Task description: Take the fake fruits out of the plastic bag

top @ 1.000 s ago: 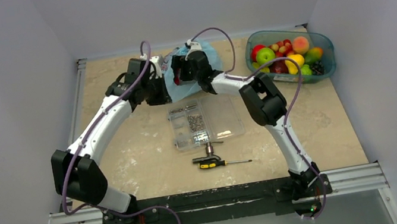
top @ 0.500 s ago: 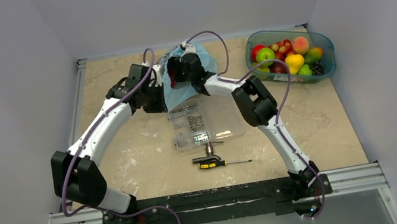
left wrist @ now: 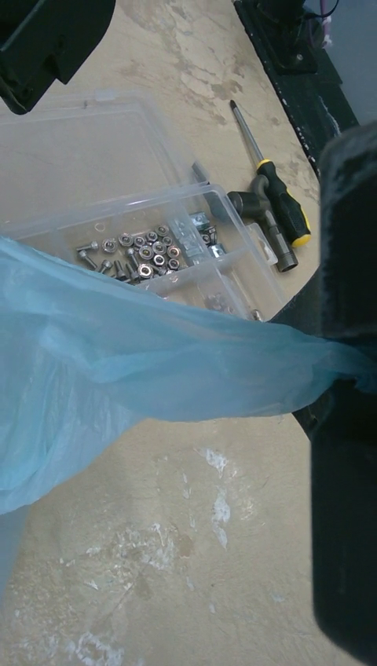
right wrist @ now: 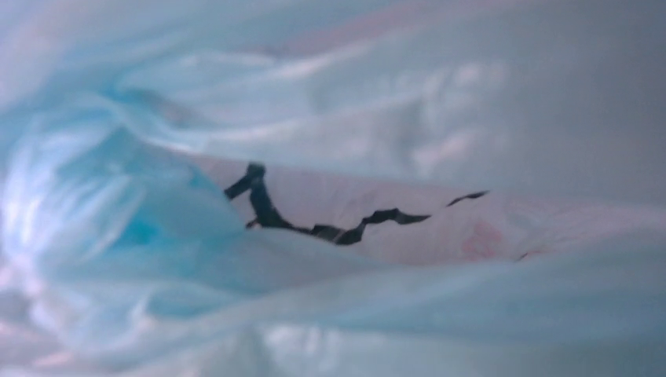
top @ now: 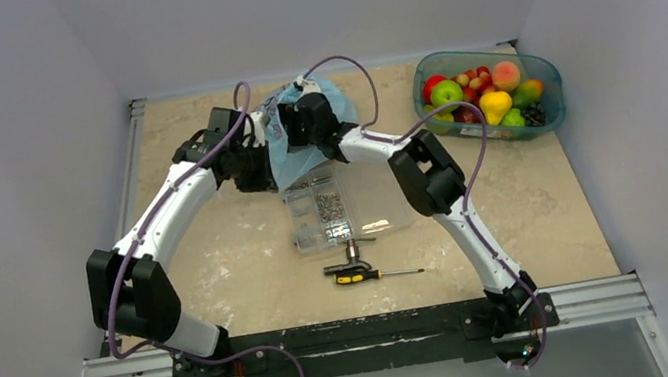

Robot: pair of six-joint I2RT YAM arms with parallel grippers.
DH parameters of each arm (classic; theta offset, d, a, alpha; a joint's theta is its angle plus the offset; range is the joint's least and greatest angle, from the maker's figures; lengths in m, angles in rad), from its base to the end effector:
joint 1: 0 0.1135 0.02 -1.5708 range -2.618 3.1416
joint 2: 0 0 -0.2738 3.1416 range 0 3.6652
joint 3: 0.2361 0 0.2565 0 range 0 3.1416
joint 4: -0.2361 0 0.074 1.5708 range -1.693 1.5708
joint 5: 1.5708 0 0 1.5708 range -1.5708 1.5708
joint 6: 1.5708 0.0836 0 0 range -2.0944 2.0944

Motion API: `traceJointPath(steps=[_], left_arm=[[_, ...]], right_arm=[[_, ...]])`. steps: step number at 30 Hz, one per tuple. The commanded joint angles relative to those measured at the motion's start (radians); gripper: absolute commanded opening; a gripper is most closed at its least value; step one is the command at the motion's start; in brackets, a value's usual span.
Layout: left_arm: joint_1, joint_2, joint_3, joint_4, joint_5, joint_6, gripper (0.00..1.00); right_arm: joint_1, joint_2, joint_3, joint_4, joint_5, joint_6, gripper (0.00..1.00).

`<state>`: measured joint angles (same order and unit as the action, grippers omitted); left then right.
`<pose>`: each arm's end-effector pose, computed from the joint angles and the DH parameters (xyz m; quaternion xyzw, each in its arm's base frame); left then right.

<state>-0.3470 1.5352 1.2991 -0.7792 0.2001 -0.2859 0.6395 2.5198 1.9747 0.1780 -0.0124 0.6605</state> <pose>0.3225 -0.1343 0.2546 0.0566 0.9556 -0.1762 0.2294 0.5081 0.3792 0.1384 0.0051 0.8243 0.3467 0.4476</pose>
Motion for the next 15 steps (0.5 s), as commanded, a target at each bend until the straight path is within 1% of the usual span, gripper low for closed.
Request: traceJointPath(steps=[1,2,5,7,9,12,15], left_arm=[[0.025,-0.001,0.023,-0.010,0.053,-0.001,0.00],[0.032,-0.001,0.026,-0.017,0.052,0.000,0.00],[0.052,-0.009,0.027,-0.018,0.047,0.000,0.00],[0.067,-0.012,0.025,-0.020,0.043,-0.001,0.00],[0.073,-0.012,0.025,-0.021,0.036,-0.001,0.00],[0.074,-0.010,0.026,-0.021,0.048,-0.002,0.00],[0.075,-0.008,0.025,-0.020,0.050,-0.003,0.00]], right_arm=[[0.003,-0.083,-0.110,0.033,-0.134,-0.064,0.99],[0.003,-0.102,-0.146,0.075,-0.153,-0.077,0.99],[0.003,-0.131,-0.196,0.117,-0.232,-0.116,0.99],[0.005,-0.131,-0.199,0.115,-0.276,-0.140,0.99],[0.010,-0.124,-0.194,0.097,-0.281,-0.157,0.99],[0.013,-0.094,-0.177,0.077,-0.315,-0.151,0.99],[0.018,-0.086,-0.201,0.101,-0.350,-0.147,0.99]])
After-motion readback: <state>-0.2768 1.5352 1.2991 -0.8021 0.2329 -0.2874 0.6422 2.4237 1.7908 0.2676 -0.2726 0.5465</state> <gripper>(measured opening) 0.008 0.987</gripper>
